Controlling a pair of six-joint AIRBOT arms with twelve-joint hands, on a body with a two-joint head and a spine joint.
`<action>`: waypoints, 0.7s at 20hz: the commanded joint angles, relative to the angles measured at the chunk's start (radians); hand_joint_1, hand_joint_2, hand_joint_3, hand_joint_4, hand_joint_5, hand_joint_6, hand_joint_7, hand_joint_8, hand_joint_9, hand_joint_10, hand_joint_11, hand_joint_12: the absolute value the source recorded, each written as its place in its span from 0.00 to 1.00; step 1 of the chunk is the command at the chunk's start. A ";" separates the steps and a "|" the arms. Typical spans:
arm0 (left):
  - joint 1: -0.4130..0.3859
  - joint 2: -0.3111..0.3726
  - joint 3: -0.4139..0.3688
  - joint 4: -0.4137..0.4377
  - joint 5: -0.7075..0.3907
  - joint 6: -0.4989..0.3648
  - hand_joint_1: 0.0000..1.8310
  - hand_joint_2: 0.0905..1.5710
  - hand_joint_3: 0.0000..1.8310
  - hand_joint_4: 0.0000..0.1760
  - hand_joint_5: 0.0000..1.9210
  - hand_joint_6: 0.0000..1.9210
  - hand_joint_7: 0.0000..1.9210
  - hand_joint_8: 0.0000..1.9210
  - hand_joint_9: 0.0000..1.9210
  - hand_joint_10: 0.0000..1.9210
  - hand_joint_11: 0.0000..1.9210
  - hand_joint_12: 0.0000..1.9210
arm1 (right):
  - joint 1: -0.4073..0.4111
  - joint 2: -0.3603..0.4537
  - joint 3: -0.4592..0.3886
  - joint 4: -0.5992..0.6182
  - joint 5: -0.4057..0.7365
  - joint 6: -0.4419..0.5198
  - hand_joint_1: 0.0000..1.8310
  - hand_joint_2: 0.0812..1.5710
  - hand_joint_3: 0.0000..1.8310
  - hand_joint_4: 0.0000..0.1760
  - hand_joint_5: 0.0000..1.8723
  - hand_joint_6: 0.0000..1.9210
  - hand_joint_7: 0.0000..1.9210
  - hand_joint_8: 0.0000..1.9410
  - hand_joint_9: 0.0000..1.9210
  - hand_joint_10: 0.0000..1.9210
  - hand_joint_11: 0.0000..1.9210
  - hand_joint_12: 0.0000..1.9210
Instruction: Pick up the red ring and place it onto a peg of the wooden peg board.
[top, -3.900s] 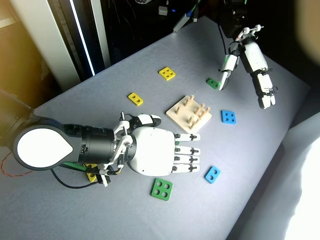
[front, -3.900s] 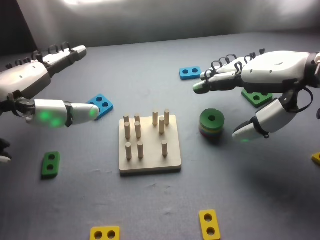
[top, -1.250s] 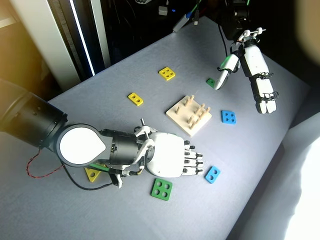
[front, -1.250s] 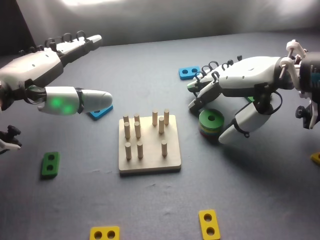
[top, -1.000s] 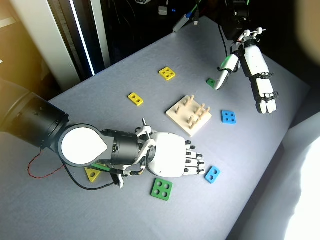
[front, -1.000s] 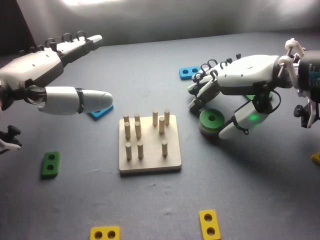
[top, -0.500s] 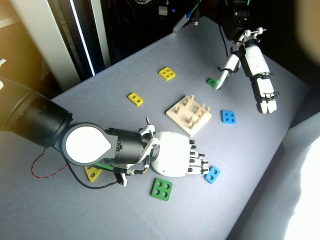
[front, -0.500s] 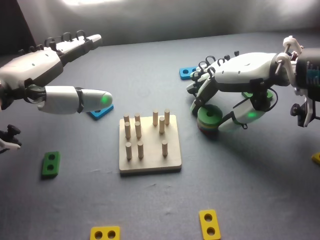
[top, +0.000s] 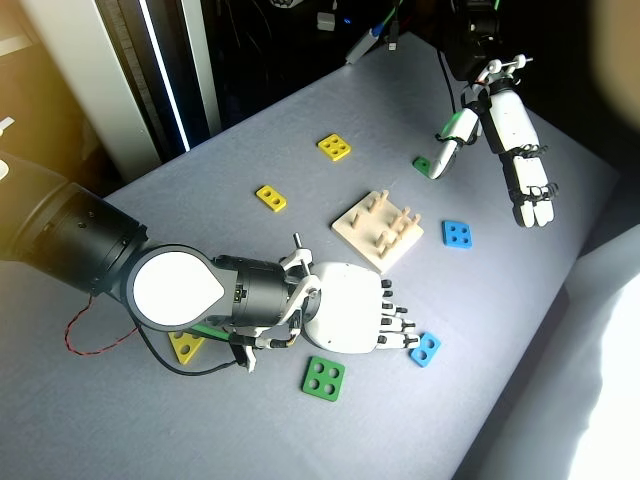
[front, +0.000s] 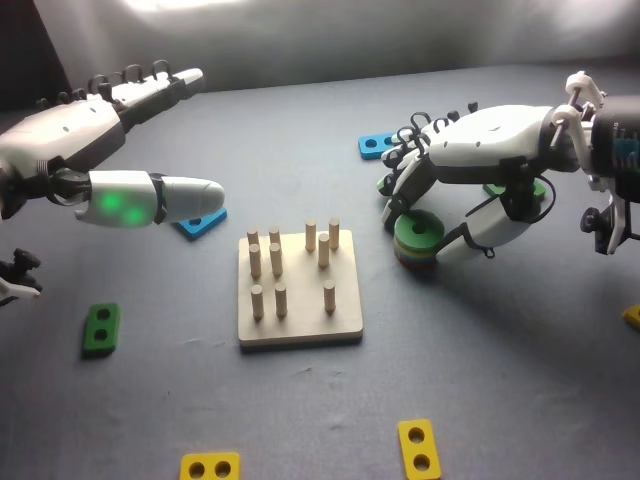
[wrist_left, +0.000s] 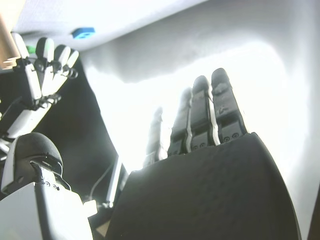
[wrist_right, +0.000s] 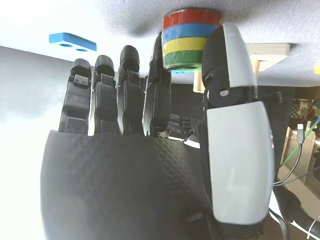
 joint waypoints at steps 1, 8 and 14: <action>-0.008 0.002 0.009 -0.008 -0.115 -0.006 0.17 0.56 0.00 1.00 0.00 0.00 0.00 0.00 0.00 0.00 0.00 0.00 | 0.010 0.000 0.003 0.020 0.055 0.008 0.61 0.74 0.00 0.00 0.44 0.63 0.20 0.00 0.06 0.00 0.00 0.00; 0.024 0.007 0.016 -0.039 -0.115 -0.006 0.19 0.58 0.00 0.92 0.00 0.00 0.00 0.00 0.00 0.00 0.00 0.00 | 0.040 0.016 -0.005 0.020 0.150 0.049 0.61 0.75 0.00 0.00 0.44 0.64 0.21 0.00 0.06 0.00 0.00 0.00; 0.042 0.007 0.021 -0.060 -0.112 -0.006 0.20 0.59 0.01 0.78 0.00 0.00 0.00 0.00 0.00 0.00 0.00 0.00 | 0.077 0.058 -0.085 0.021 0.214 0.033 0.61 0.74 0.00 0.00 0.45 0.63 0.20 0.00 0.04 0.00 0.00 0.00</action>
